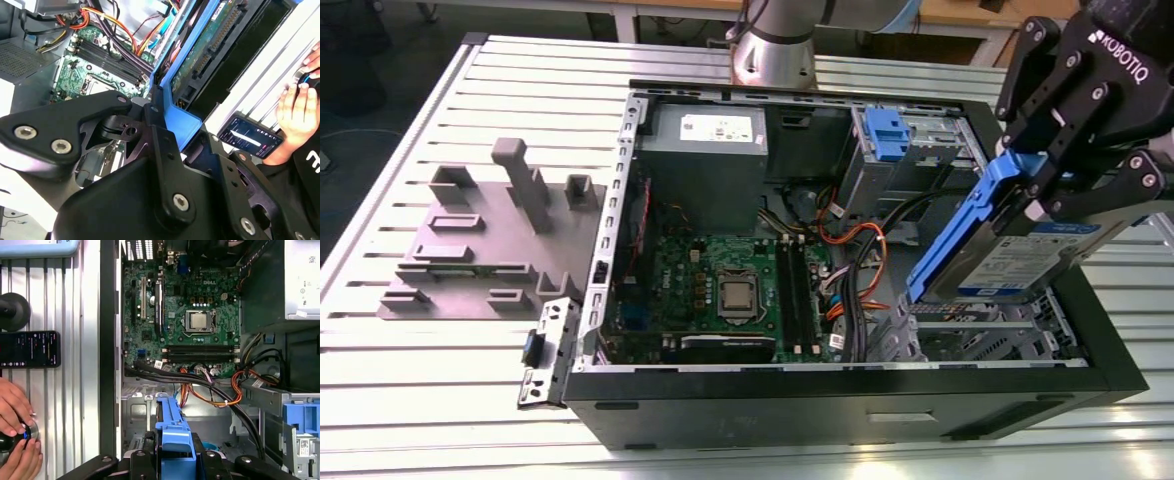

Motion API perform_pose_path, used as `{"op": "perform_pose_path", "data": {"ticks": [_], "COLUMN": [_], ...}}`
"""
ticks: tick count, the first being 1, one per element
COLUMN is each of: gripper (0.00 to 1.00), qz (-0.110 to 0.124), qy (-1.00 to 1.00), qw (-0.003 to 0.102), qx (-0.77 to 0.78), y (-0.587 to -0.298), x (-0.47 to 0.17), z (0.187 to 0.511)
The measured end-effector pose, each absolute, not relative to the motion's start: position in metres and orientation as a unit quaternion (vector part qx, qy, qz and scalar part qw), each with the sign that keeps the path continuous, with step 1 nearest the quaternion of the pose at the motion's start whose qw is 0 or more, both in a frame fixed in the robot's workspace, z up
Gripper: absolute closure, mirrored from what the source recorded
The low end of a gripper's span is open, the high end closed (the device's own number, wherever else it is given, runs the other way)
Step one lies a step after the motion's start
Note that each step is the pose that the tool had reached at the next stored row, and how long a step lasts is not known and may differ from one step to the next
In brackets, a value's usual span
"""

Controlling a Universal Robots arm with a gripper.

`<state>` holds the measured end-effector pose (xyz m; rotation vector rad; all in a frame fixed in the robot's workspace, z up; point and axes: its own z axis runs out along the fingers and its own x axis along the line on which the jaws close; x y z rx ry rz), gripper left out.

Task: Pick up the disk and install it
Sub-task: 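Insert the disk into the insertion slot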

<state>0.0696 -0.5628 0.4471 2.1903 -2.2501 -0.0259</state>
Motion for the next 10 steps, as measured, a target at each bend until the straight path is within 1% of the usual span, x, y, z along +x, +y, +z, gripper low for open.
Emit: {"op": "perform_pose_path", "data": {"ticks": [10], "gripper": [0.64], "qz": [-0.008], "qy": [-0.716], "qw": [0.001], "qx": [0.698], "y": [-0.5661], "x": [0.0734], "z": [0.4397]}}
